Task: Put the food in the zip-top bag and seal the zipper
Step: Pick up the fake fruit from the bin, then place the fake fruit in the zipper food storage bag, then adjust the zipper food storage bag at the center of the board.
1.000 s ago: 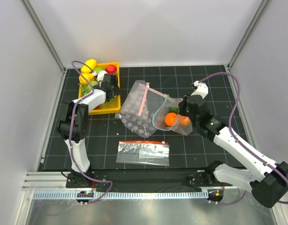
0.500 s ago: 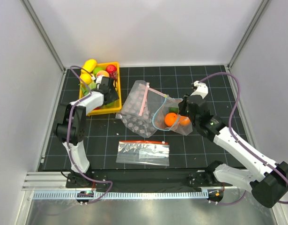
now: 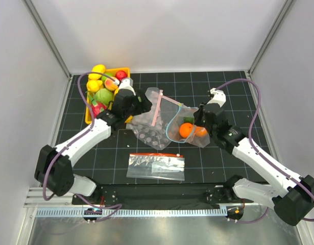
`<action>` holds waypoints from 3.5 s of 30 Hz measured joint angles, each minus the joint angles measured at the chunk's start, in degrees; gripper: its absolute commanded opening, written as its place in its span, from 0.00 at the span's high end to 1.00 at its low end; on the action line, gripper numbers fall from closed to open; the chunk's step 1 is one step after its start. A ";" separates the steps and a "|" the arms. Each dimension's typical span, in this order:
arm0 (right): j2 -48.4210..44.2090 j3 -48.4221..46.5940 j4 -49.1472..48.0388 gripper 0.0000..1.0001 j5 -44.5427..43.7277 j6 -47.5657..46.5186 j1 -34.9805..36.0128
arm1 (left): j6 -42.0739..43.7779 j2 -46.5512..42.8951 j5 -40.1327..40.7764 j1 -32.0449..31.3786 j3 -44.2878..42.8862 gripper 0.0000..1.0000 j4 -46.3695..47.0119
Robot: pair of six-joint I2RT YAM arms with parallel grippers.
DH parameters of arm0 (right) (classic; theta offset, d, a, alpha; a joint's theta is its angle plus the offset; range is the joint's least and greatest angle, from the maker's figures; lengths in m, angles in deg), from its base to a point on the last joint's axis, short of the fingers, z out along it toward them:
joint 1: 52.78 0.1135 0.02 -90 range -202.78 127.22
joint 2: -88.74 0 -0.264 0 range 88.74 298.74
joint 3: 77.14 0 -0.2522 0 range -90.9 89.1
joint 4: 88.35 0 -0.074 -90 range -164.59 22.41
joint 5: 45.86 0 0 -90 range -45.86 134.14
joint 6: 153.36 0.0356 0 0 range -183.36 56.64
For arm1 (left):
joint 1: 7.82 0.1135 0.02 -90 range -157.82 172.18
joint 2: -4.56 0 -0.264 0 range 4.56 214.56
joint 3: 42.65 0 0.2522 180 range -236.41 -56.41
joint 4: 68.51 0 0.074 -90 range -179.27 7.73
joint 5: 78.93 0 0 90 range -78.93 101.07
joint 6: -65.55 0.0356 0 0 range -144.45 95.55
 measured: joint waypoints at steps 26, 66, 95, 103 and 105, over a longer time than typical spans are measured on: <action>0.00 0.00 -0.04 0.99 0.04 -0.22 0.00 | 21.38 -3.10 6.71 -34.47 0.22 0.43 11.93; -3.26 2.21 -1.07 0.99 -0.33 -0.20 0.00 | 22.23 12.39 5.73 -31.65 -4.90 0.00 13.40; -5.38 2.80 -1.25 0.99 -4.00 0.63 0.00 | 1.92 11.28 12.24 -27.47 -4.52 0.27 3.34; -6.14 2.91 -1.20 0.99 -5.44 0.94 0.00 | 0.96 11.28 13.29 -30.05 -4.33 0.74 3.98; -6.38 2.91 -1.20 0.99 -5.57 0.94 0.00 | 1.31 11.19 13.35 -30.77 -4.33 1.00 4.07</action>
